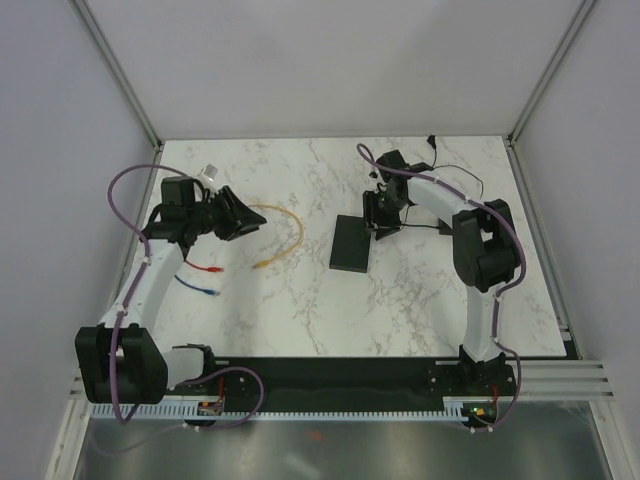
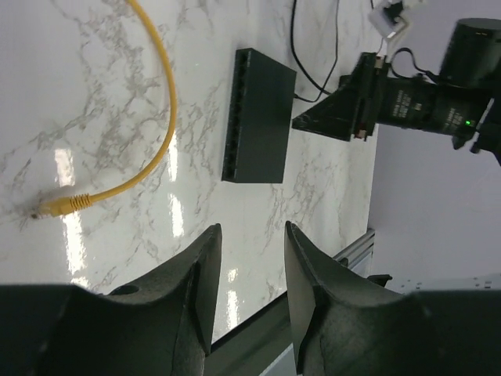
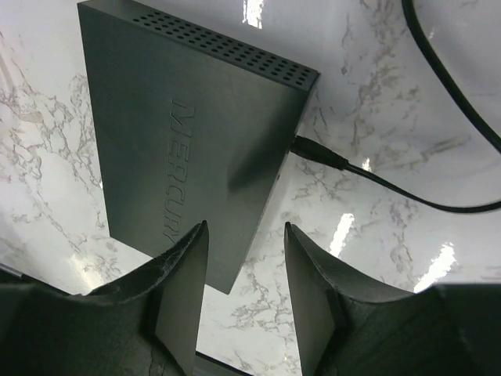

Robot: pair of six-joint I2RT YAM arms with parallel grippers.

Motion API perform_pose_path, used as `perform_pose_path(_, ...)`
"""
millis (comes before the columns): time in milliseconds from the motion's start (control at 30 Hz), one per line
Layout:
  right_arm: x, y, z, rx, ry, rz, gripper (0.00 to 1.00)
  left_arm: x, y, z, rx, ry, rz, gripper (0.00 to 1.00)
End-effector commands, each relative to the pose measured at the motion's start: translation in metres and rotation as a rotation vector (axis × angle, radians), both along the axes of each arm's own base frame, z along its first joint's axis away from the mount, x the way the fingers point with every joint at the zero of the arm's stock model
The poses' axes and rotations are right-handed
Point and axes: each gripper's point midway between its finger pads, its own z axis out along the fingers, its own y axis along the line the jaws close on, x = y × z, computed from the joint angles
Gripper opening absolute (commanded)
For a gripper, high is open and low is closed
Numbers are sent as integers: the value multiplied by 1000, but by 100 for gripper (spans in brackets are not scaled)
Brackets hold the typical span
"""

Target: Pull the plug from the switch port

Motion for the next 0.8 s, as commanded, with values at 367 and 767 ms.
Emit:
perform_pose_path(367, 4, 17, -16, 95, 18, 8, 52, 34, -41, -41, 278, 43, -237, 46)
perform_pose_path(767, -7, 12, -14, 87, 22, 13, 52, 56, -78, -123, 666, 126, -457, 53)
